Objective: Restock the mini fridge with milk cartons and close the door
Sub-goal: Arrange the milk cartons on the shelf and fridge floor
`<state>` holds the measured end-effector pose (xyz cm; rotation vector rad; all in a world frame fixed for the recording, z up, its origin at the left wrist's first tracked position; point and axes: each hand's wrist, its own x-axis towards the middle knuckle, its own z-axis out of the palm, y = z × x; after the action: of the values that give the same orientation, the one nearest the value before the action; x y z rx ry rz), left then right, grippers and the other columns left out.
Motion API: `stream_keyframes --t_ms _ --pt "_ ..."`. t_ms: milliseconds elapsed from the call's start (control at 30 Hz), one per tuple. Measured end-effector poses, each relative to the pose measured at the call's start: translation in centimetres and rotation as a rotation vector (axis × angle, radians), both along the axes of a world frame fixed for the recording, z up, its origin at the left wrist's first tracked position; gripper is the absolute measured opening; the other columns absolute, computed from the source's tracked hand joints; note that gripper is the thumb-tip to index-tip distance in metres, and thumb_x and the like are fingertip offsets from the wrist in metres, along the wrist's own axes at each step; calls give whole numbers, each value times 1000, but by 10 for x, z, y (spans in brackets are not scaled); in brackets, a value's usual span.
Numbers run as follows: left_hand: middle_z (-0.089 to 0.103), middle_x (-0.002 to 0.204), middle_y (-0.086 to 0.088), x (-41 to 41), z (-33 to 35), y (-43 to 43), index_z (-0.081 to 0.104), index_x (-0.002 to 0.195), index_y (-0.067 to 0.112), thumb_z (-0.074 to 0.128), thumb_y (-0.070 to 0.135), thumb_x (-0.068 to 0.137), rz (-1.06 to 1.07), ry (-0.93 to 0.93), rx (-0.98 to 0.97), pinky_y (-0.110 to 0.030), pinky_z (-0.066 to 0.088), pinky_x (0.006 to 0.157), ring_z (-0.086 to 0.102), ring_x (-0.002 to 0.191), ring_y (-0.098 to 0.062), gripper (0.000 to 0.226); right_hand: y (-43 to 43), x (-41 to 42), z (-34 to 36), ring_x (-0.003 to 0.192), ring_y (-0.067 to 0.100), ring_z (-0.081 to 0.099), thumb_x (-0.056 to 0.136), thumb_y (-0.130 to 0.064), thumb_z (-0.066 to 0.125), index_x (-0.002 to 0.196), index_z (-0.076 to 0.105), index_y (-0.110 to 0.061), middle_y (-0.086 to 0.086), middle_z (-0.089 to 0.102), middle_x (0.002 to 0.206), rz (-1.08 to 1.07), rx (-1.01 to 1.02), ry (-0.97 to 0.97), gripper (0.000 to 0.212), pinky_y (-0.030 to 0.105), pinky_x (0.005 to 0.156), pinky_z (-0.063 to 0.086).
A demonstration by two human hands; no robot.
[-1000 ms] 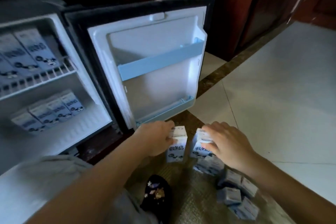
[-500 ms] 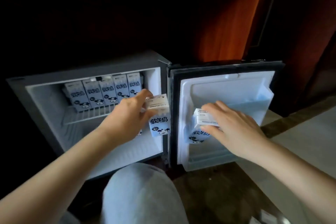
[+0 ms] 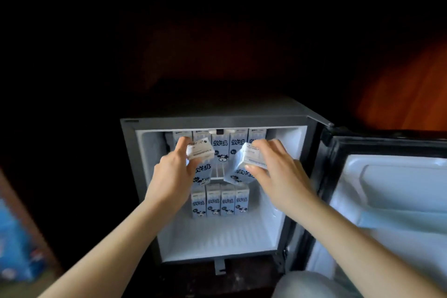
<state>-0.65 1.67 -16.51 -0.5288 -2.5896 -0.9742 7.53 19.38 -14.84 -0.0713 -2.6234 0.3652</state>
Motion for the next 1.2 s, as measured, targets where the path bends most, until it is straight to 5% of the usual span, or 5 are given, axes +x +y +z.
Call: stream_keyframes --t_ms 333,600,800,967,1200 --pt "62 102 -10 -56 -19 -9 34 128 15 44 25 97 13 72 -124 -37 49 68 62 84 -32 33 -36 -90 -33 80 26 62 92 -34 54 122 44 -19 -3 45 121 55 0 32 35 34 56 50" --pt "61 119 -5 -71 -35 -5 29 142 25 44 19 97 -1 50 22 -30 44 74 62 97 -26 47 -34 -112 -55 72 9 51 92 -33 55 132 44 -17 -1 47 125 142 -52 49 44 9 50 31" --pt "62 117 -1 -82 -55 -1 18 147 26 44 22 97 45 -80 204 -38 52 81 63 95 -26 57 -39 -129 -64 113 17 57 90 -33 59 137 41 -17 -2 56 127 102 -391 87 53 17 82 39" --pt "39 146 -11 -100 -74 3 21 146 10 43 15 95 51 -189 165 -34 41 102 43 130 -26 56 -48 -141 -82 101 25 62 89 -35 60 136 39 -12 7 60 121 -5 -385 -49 56 33 81 52" --pt "56 132 -8 -116 -90 -2 42 133 10 45 19 97 57 -367 181 -29 42 95 54 119 -25 38 -46 -147 -102 83 24 62 87 -44 59 100 53 -12 2 60 90 -118 -232 -98 35 37 64 53"
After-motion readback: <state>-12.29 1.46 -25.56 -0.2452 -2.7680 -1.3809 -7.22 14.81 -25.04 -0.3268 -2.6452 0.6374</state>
